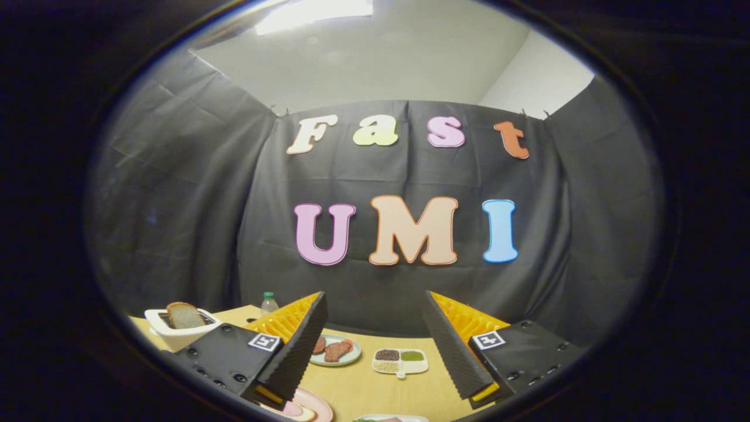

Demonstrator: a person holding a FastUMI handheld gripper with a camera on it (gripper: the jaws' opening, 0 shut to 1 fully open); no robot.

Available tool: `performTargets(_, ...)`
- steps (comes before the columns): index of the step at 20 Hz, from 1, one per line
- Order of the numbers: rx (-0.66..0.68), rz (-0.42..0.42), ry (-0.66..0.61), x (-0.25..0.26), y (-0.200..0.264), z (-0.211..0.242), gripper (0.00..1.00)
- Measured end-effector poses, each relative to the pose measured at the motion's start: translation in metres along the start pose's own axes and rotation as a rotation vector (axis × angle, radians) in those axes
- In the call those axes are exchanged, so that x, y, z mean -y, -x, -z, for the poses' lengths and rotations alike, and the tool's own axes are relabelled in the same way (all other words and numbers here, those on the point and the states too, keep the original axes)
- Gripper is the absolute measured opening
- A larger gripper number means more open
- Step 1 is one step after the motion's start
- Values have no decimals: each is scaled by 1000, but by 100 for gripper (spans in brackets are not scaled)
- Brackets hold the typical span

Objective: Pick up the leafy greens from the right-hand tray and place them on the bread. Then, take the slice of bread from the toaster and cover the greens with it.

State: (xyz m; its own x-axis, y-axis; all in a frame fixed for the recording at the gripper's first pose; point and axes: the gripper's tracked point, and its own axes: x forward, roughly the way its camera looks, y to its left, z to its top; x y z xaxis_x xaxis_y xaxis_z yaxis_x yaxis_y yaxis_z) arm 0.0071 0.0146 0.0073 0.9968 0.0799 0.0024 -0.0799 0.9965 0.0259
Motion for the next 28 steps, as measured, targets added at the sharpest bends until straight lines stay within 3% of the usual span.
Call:
performTargets(8, -119, -129, 50, 13, 5, 32, 100)
performTargets(28, -630, -492, 183, 33, 42, 191, 100)
